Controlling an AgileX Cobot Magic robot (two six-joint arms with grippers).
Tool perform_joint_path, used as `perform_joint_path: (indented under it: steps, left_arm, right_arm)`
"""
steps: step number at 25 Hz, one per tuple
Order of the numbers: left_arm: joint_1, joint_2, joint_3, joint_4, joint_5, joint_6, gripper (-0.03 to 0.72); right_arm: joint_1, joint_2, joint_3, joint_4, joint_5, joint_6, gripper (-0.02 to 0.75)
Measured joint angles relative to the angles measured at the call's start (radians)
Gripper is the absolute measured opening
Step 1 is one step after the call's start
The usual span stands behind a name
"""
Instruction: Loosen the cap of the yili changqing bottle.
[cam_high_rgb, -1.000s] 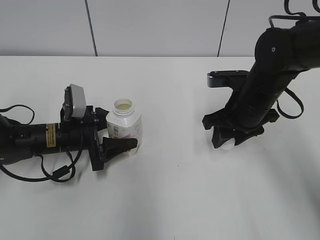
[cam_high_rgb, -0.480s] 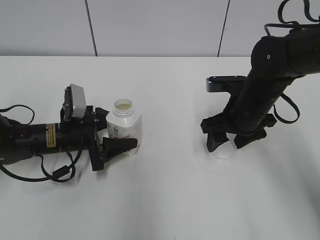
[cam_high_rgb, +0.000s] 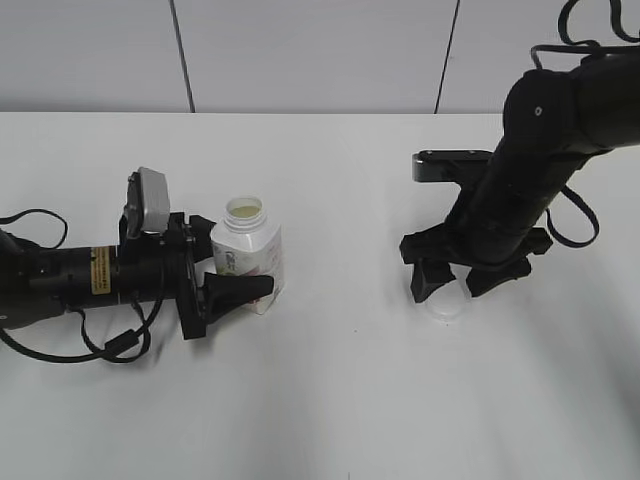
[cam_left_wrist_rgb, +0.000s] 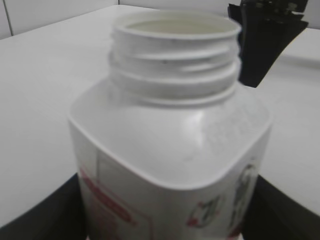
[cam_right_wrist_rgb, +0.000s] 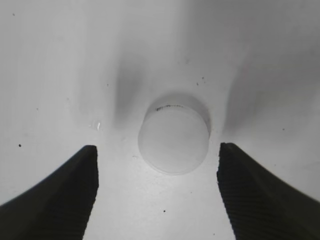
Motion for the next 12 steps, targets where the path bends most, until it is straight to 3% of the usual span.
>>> perform_joint_path:
  steps: [4, 12]
  left_arm:
    - [0.019, 0.000, 0.002, 0.046, 0.029, -0.041, 0.544]
    - [0.097, -0.002, 0.008, 0.168, 0.051, -0.064, 0.554]
  right_arm:
    - [0.000, -0.011, 0.000, 0.001, -0.001, 0.000, 0.583]
    - [0.000, -0.016, 0.000, 0.006, -0.002, 0.000, 0.583]
